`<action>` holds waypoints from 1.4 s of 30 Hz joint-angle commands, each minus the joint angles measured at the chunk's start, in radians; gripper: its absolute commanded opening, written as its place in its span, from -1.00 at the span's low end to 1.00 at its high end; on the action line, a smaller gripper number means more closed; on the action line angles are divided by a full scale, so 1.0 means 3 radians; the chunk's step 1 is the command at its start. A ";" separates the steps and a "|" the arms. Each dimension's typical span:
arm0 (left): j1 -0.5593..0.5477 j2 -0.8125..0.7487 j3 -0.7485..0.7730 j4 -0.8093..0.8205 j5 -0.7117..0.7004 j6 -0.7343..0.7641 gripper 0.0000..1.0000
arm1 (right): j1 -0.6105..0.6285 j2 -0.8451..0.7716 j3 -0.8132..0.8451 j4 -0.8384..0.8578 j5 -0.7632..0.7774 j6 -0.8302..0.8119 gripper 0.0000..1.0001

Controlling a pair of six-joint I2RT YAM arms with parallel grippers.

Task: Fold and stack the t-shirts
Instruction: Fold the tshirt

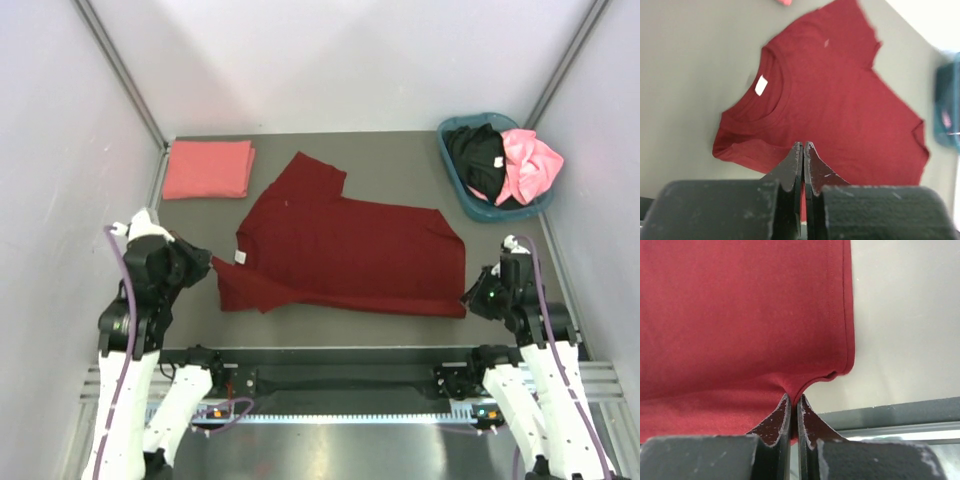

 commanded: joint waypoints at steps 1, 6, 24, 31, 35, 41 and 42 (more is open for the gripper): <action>0.0013 0.0326 -0.0158 0.0385 0.0055 0.0046 -1.00 | -0.0046 0.0121 -0.0070 0.0268 0.0072 0.0258 -0.98; 0.0013 0.0832 -0.0241 0.0666 -0.0011 0.0046 -1.00 | -0.0046 0.0433 -0.0086 0.0631 0.0338 0.0392 -1.00; 0.0013 0.2453 -0.0047 0.1189 -0.0088 0.0051 -1.00 | -0.0040 0.1486 -0.0326 0.1659 0.0650 0.0540 -1.00; 0.0013 0.2857 0.0240 0.1204 -0.0456 0.0016 -1.00 | -0.0046 0.1727 -0.0367 0.1736 0.0956 0.0525 -1.00; 0.0013 0.3057 0.0414 0.1224 -0.0456 0.0005 -1.00 | -0.0040 0.1808 -0.0392 0.1802 0.0983 0.0519 -1.00; 0.0013 0.3246 0.0572 0.1306 -0.0385 0.0046 -1.00 | -0.0046 0.1885 -0.0367 0.1874 0.0993 0.0519 -0.88; 0.0013 0.3292 0.0598 0.1306 -0.0319 0.0072 -1.00 | -0.0040 0.1916 -0.0352 0.1889 0.0998 0.0525 -0.86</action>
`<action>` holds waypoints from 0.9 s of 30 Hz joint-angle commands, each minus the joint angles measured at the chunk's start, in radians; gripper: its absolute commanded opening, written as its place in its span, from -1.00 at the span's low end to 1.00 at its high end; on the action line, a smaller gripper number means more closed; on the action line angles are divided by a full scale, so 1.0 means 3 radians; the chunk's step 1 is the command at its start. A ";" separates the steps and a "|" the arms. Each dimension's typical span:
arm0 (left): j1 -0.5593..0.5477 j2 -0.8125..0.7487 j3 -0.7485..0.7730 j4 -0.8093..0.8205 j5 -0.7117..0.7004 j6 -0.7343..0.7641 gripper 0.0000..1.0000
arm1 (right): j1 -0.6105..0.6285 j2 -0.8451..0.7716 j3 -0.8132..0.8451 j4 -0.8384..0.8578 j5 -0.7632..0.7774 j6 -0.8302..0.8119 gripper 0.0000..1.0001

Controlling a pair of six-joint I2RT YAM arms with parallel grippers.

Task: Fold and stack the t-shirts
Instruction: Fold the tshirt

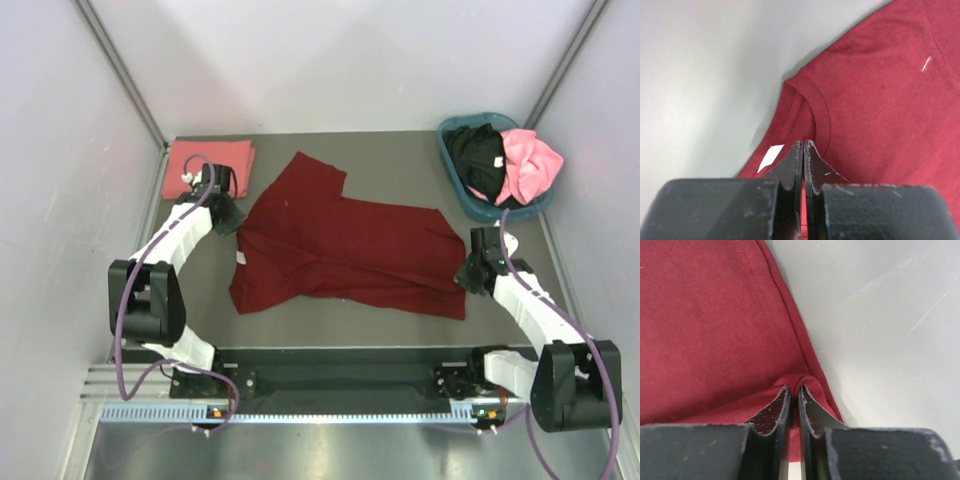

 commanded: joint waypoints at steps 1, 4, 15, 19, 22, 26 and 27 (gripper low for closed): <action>0.0013 0.0082 0.0218 0.0181 0.0027 0.0086 -1.00 | -0.0044 0.0091 0.0071 0.0179 0.0189 -0.0022 -0.83; 0.0013 0.0184 0.0345 0.0160 0.0103 0.0147 -1.00 | -0.0039 0.0203 0.0182 0.0164 0.0225 -0.0032 -0.69; -0.0018 -0.0151 0.0505 -0.0566 -0.0276 0.0352 0.26 | -0.0019 -0.0149 0.0623 -0.0649 0.0027 -0.0196 -0.18; -0.0033 -0.0623 -0.0184 -0.0459 0.0261 0.0291 0.07 | 0.0037 -0.0185 0.0343 -0.0527 -0.0123 -0.0145 -0.35; -0.0048 -0.0935 -0.0584 -0.0397 0.0579 0.0188 0.06 | 0.0048 -0.0129 0.0184 -0.0379 -0.0225 -0.0104 -0.47; -0.0048 -0.1155 -0.0968 -0.0336 0.0829 0.0076 0.09 | 0.0063 -0.0047 0.0010 -0.0179 -0.0266 -0.0073 -0.50; -0.0048 -0.1160 -0.1034 -0.0310 0.0936 0.0015 0.09 | 0.0058 -0.0026 -0.0021 -0.0148 -0.0225 -0.0068 -0.50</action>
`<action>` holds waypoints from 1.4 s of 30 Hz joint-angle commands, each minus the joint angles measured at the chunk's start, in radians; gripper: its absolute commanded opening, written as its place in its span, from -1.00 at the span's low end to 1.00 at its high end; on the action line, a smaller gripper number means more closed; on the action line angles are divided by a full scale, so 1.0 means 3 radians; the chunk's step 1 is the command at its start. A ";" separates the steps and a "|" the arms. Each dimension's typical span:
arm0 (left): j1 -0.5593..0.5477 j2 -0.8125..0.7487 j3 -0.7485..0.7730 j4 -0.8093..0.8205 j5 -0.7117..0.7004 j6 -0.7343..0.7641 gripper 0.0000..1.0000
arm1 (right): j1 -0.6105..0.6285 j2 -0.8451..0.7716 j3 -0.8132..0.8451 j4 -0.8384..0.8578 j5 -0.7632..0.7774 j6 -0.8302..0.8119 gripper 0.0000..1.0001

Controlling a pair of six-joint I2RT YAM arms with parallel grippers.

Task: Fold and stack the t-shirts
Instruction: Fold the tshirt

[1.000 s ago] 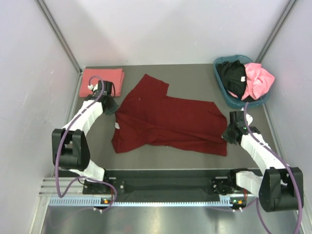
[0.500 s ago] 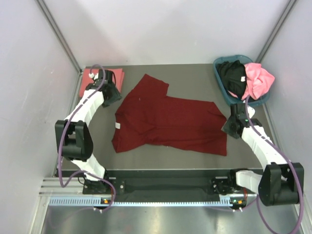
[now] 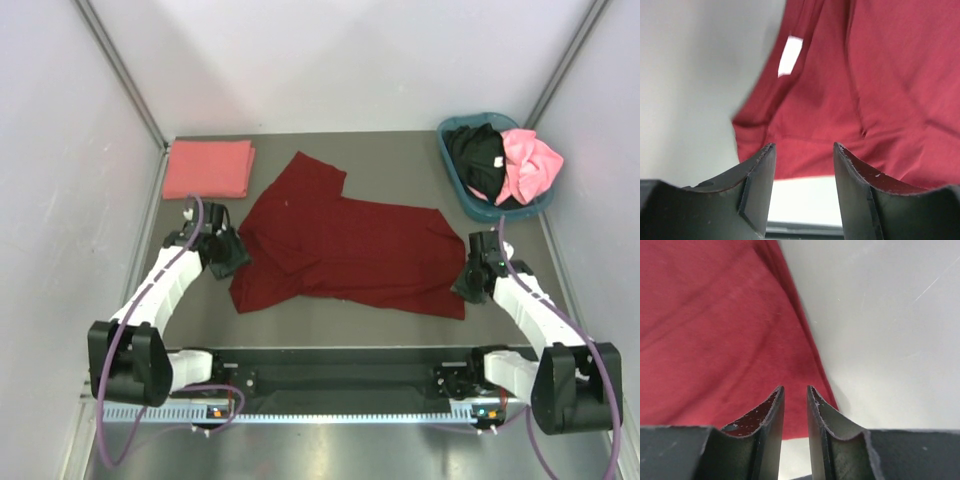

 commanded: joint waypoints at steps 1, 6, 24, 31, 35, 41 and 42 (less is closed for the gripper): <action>-0.0006 -0.0072 -0.0273 0.0134 0.0394 -0.0192 0.09 | 0.0025 0.0091 -0.0099 0.0262 -0.0032 0.0031 -0.51; -0.0006 -0.0087 -0.0524 0.0134 0.0119 -0.0432 0.13 | 0.0035 0.0209 -0.0089 0.0288 0.0106 0.0000 -0.53; -0.0006 0.0281 -0.0882 0.0492 -0.0362 -0.0489 -0.80 | 0.0035 0.0679 0.0167 0.0360 0.0521 -0.0041 -0.59; -0.0001 0.0174 -0.0601 0.0186 -0.0990 -0.0458 -1.00 | 0.0035 0.0684 0.0177 0.0289 0.0653 0.0046 -0.58; -0.0001 0.0071 -0.0499 0.0139 -0.1135 -0.0453 -1.00 | 0.0030 0.0567 0.0172 0.0125 0.0786 0.0174 -0.55; -0.0001 0.0250 -0.0366 0.0032 -0.1155 -0.0407 -1.00 | 0.0045 0.0250 0.0105 -0.0079 0.0930 0.0363 -0.51; -0.0001 0.0270 -0.0351 0.0016 -0.1165 -0.0407 -1.00 | 0.0045 0.0219 0.0115 -0.0105 0.0935 0.0363 -0.51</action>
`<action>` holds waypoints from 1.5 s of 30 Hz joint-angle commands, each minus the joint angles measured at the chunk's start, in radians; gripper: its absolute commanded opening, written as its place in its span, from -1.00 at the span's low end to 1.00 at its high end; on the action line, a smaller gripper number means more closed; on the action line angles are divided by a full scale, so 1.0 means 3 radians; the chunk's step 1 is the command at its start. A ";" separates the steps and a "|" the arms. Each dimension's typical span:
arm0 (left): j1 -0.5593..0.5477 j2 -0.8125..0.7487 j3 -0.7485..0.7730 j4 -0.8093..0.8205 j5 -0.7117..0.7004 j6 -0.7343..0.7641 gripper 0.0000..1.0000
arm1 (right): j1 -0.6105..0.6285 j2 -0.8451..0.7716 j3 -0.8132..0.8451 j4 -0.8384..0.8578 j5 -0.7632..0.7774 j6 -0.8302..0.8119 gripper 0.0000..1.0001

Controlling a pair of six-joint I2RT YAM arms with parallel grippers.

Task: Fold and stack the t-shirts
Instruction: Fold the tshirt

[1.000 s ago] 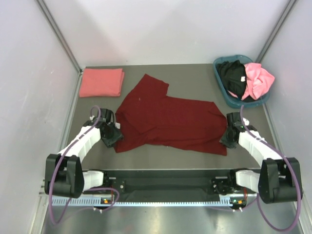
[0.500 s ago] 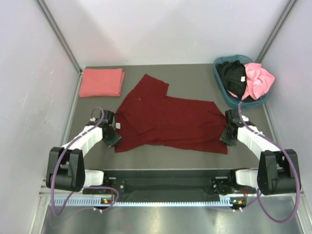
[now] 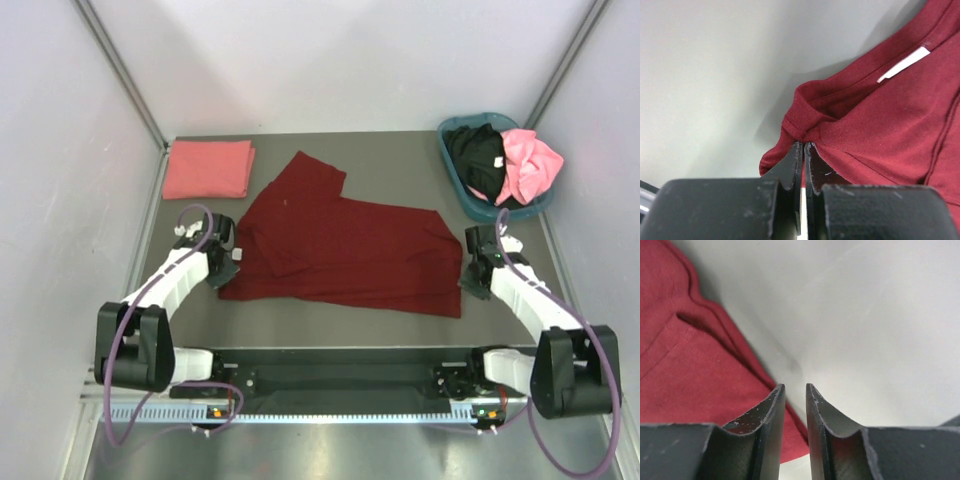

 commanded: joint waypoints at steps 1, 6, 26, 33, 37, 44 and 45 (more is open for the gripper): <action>0.0016 0.0086 0.0144 -0.0117 -0.0240 0.0061 -1.00 | 0.0011 -0.0201 0.0030 -0.0194 0.0258 0.0117 -0.50; 0.0016 0.0086 0.0298 -0.0143 -0.0214 0.0112 -0.73 | 0.0026 -0.0324 0.0158 -0.0337 0.0060 -0.0067 -0.55; 0.0016 0.0102 0.0451 0.0041 0.0302 0.0194 -0.34 | 0.0349 -0.0114 -0.0174 -0.0245 -0.0029 0.0500 -0.73; 0.0011 0.0081 0.0471 0.0215 0.0563 0.0347 -0.27 | 0.0328 0.0039 0.0005 -0.0404 0.0478 0.0423 -0.70; 0.0011 0.0194 0.0523 0.0225 0.0833 0.0373 -0.27 | 0.0186 0.0121 0.0148 -0.0414 0.0565 0.0372 -0.67; -0.0009 0.0388 0.0609 0.0317 0.0911 0.0506 -0.24 | 0.0032 -0.0058 0.0265 0.0224 -0.0683 -0.0673 -0.51; -0.0009 0.0469 0.0635 0.0292 0.0906 0.0501 -0.24 | 0.0037 -0.0078 0.0296 0.0255 -0.0799 -0.0767 -0.49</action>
